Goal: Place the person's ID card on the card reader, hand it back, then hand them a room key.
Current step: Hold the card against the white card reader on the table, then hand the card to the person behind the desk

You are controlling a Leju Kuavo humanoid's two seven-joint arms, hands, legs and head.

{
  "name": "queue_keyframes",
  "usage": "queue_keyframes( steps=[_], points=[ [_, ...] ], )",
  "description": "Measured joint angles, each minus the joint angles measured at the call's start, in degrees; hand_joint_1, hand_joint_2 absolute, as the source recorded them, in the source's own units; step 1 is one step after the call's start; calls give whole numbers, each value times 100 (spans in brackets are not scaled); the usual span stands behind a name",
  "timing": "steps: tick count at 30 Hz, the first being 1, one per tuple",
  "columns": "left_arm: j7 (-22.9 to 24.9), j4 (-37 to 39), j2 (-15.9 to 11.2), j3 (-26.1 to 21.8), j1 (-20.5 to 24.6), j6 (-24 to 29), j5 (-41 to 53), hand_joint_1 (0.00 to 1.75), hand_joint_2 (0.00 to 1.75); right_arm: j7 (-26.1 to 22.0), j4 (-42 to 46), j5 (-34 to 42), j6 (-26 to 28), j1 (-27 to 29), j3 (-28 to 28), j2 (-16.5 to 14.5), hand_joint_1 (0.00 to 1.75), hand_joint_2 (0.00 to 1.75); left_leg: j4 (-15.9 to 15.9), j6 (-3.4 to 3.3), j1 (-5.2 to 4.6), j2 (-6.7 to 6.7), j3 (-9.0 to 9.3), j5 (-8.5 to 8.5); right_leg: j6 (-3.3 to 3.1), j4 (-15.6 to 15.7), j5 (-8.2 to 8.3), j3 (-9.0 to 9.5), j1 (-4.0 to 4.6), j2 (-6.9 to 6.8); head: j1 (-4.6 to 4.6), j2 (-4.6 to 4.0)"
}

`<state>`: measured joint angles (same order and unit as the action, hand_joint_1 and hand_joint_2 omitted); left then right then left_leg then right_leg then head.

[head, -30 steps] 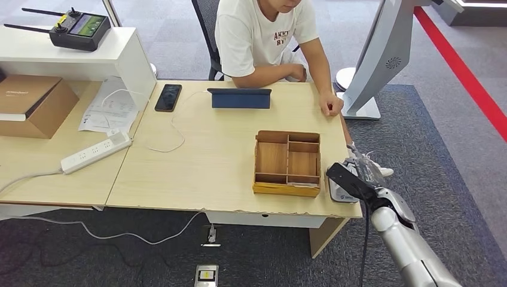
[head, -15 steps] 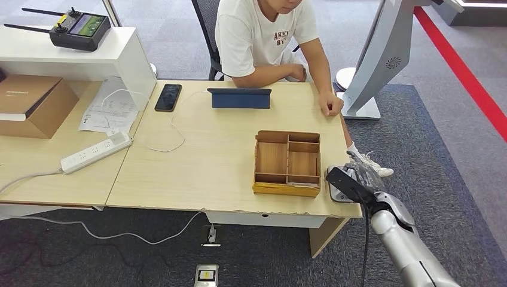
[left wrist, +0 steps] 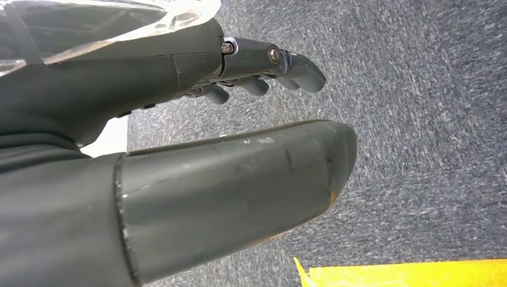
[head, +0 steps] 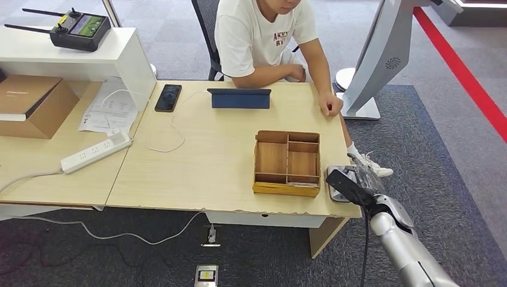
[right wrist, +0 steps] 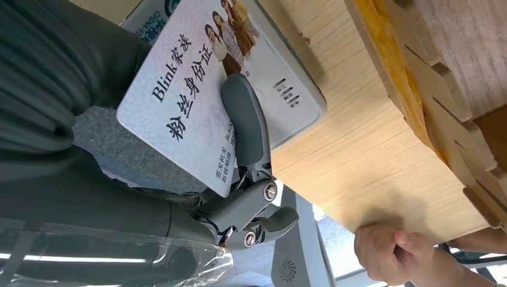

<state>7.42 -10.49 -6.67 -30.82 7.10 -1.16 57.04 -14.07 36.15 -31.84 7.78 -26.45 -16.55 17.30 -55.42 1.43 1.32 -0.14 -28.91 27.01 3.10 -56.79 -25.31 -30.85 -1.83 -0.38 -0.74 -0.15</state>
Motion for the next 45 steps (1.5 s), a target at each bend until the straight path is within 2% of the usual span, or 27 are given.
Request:
queue_keyframes(
  steps=[13,22,32,45],
  points=[
    [-1,0,-2,-54,0,-20,-8,0,0,-74,-91,127,-107,-138,-12,-86,175,175,0,0,0,0,1,0,0,0,0,2,0,0,0,0],
    [-43,0,-4,-83,0,-20,-3,0,0,-26,61,568,-306,-337,-17,-193,175,175,0,0,0,-1,-5,-1,0,-1,0,0,0,0,1,0],
    [-100,0,-55,-119,-2,-98,31,0,0,61,528,622,-252,-688,-15,-248,175,175,0,0,0,-1,-5,-1,0,-1,0,-2,0,0,1,0],
    [-214,0,-48,-126,-5,-68,166,0,0,302,1723,466,248,-969,190,-75,175,175,-1,0,0,-1,-5,0,0,-1,0,-4,0,0,0,0]
  ],
)
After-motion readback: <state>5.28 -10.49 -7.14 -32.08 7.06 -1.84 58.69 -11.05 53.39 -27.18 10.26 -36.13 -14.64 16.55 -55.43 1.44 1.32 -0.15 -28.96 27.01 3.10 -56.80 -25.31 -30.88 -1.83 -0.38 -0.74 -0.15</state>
